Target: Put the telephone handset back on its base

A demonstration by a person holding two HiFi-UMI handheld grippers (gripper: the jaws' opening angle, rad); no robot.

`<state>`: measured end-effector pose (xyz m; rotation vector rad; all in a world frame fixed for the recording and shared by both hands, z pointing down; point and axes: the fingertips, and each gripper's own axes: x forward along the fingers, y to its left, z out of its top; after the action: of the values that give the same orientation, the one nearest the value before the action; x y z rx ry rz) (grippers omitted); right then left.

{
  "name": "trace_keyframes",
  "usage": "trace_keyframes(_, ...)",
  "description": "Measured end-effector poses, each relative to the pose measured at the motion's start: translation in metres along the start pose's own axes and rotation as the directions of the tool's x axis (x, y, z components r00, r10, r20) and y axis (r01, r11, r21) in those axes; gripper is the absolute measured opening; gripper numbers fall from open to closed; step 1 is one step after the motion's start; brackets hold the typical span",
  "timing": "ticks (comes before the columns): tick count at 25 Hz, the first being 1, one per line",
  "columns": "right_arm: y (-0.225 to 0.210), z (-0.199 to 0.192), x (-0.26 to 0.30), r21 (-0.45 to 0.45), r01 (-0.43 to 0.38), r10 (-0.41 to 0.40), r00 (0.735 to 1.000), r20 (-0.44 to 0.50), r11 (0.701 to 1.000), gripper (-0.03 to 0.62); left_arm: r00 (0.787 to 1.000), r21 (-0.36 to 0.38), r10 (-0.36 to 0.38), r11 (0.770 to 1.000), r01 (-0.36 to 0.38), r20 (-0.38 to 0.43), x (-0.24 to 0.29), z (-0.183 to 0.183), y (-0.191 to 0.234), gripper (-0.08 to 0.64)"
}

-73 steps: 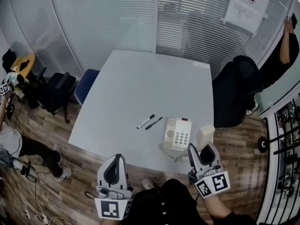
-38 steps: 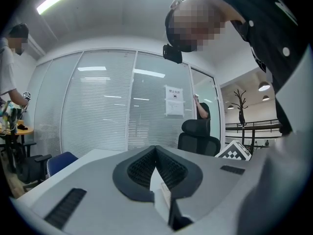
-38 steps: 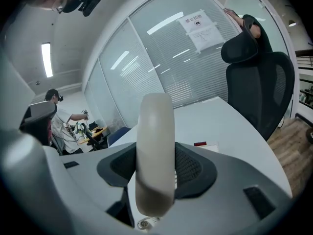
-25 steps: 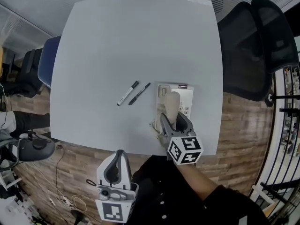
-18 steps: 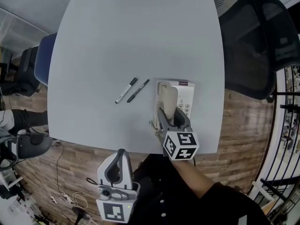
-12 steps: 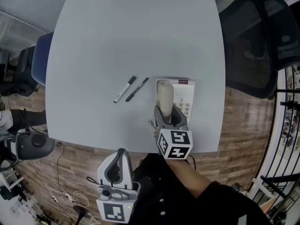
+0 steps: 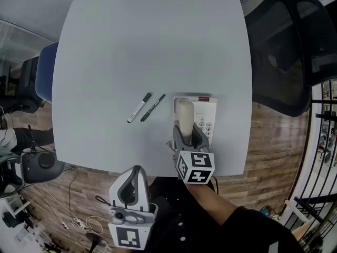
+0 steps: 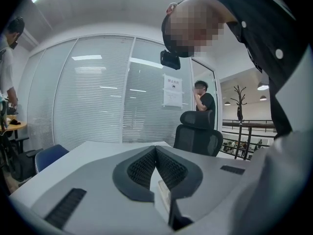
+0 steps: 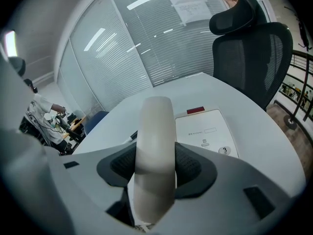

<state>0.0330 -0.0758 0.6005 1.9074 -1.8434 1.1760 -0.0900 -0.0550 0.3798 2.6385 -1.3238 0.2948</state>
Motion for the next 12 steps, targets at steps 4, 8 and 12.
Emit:
trace_keyframes(4,0.001,0.000,0.002,-0.001,-0.004,0.004,1.000,-0.016,1.000,0.229,1.000,0.009,0.003,1.000,-0.003,0.020,0.013,0.011,0.004,0.014)
trace_keyframes(8,-0.002,-0.001,0.001,0.014,0.016,-0.016,1.000,-0.025,1.000,0.229,0.999,0.013,-0.029,0.999,0.029,0.023,0.021,0.015,0.009,0.014)
trace_keyframes(12,-0.004,-0.002,0.001,0.027,0.058,-0.058,0.998,-0.020,0.998,0.229,0.995,0.019,-0.094,0.995,0.094,0.036,0.030,0.017,0.019,0.014)
